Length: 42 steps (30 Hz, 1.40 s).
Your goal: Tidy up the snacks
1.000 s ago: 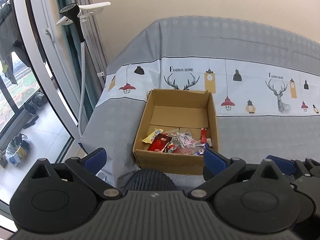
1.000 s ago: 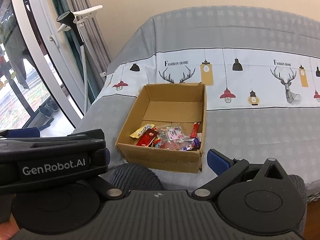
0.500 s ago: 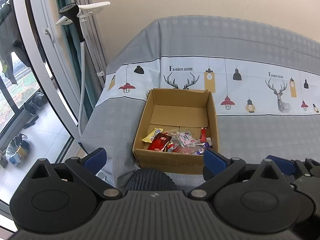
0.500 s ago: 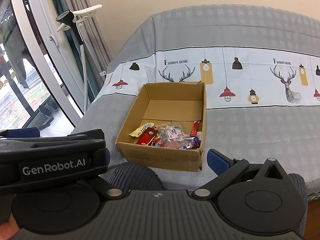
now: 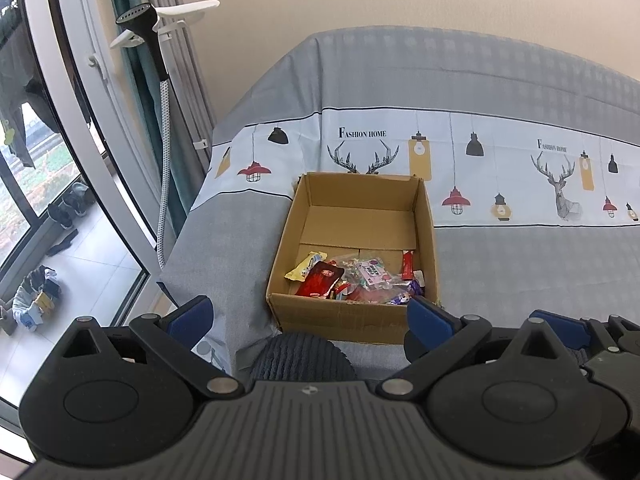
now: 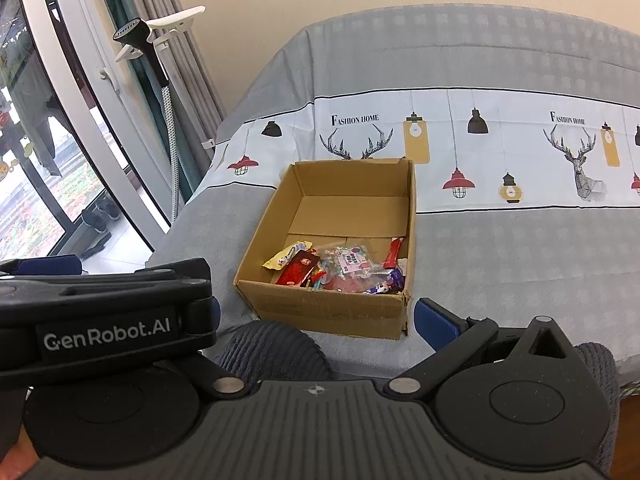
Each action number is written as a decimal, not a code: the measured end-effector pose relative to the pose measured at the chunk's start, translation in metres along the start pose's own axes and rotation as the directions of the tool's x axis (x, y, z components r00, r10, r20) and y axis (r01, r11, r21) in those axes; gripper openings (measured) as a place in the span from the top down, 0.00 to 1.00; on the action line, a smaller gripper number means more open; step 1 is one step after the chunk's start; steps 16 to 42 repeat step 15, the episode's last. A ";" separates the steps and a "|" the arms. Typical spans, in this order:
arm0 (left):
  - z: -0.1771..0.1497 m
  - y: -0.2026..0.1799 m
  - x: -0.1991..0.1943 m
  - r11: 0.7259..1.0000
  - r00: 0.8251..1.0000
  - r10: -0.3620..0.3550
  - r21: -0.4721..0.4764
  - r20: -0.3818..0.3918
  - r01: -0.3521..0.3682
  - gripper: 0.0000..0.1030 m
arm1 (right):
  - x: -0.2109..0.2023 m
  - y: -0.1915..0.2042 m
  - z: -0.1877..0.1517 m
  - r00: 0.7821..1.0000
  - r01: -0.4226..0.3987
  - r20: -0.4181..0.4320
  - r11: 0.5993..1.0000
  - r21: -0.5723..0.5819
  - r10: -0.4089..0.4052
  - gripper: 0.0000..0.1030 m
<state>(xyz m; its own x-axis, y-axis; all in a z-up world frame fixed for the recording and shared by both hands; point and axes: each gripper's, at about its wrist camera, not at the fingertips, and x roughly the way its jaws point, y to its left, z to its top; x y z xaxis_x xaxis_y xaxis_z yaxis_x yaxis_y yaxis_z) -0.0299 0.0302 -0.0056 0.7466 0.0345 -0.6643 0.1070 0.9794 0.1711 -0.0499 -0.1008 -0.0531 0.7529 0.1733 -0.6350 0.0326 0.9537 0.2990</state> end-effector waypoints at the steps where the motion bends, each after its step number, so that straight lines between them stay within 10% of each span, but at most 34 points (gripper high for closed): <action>1: 0.000 0.000 0.000 1.000 1.000 0.002 0.000 0.000 -0.002 0.00 | 0.000 0.000 0.000 1.000 -0.001 0.000 1.000 -0.001 0.001 0.01; 42: 0.000 -0.007 0.014 0.999 0.999 0.023 0.025 -0.023 -0.022 0.00 | 0.011 -0.006 -0.002 1.000 -0.009 -0.020 1.000 0.010 0.009 0.01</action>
